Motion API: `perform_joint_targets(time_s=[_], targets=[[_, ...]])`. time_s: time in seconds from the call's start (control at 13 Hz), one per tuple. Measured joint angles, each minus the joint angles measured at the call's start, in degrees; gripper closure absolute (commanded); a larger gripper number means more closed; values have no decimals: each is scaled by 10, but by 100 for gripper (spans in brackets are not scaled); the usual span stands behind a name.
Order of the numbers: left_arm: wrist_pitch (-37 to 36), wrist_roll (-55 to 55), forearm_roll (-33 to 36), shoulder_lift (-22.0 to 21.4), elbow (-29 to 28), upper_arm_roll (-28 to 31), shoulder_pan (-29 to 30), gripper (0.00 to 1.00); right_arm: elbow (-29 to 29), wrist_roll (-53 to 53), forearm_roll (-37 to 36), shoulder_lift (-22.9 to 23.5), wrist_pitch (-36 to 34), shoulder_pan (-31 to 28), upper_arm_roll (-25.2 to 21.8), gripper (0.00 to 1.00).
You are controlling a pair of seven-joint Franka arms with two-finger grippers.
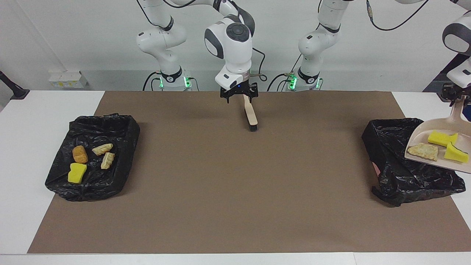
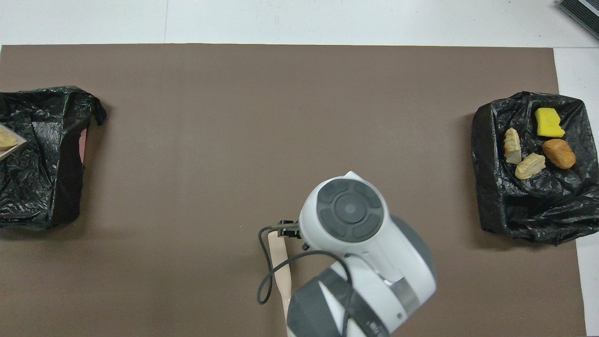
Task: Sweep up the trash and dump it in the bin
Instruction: 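Dump the dustpan with the left gripper while the right gripper releases the brush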
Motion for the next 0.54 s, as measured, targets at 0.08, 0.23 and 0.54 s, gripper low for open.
perform_joint_targets(time_s=[0.08,0.23,0.54], targets=[[-1,3,38,2,0,-1,-13,100,19,-44,-8,0,-16,-35,-1,0],[-12,3,126,2,0,-3,-50,100,40,-139,-26,0,-27,-97,-2,0],[-28,8,238,2,-2,-5,-85,100,76,-307,-44,0,-85,-201,-19,0]])
